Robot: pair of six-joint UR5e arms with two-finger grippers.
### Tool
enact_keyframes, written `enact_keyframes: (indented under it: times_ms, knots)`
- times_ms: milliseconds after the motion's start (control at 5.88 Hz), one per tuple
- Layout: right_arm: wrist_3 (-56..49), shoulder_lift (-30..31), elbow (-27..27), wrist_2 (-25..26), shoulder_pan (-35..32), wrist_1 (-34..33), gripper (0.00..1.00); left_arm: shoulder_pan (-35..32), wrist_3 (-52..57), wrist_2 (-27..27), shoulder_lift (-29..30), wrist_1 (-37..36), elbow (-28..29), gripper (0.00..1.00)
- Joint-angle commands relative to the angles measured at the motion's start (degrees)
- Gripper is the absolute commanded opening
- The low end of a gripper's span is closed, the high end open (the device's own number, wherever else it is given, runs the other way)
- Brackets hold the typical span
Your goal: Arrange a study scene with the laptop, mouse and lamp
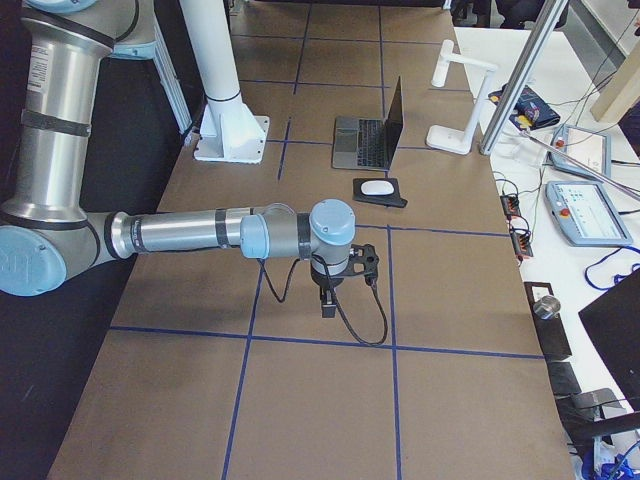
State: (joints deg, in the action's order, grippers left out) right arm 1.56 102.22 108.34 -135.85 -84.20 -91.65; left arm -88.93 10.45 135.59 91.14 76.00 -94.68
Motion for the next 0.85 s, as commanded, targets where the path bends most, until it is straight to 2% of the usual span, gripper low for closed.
enact_keyframes:
  times_ms: [0,680]
  knots:
    - [0.0,-0.1,-0.1,0.0,0.0,0.1,1.0,0.0,0.0,0.0,-0.3,-0.8,-0.7,1.0]
    - [0.2,-1.0,-0.1,0.1,0.1,0.2,1.0,0.2,-0.4,-0.2,-1.9,0.2,0.0,1.0]
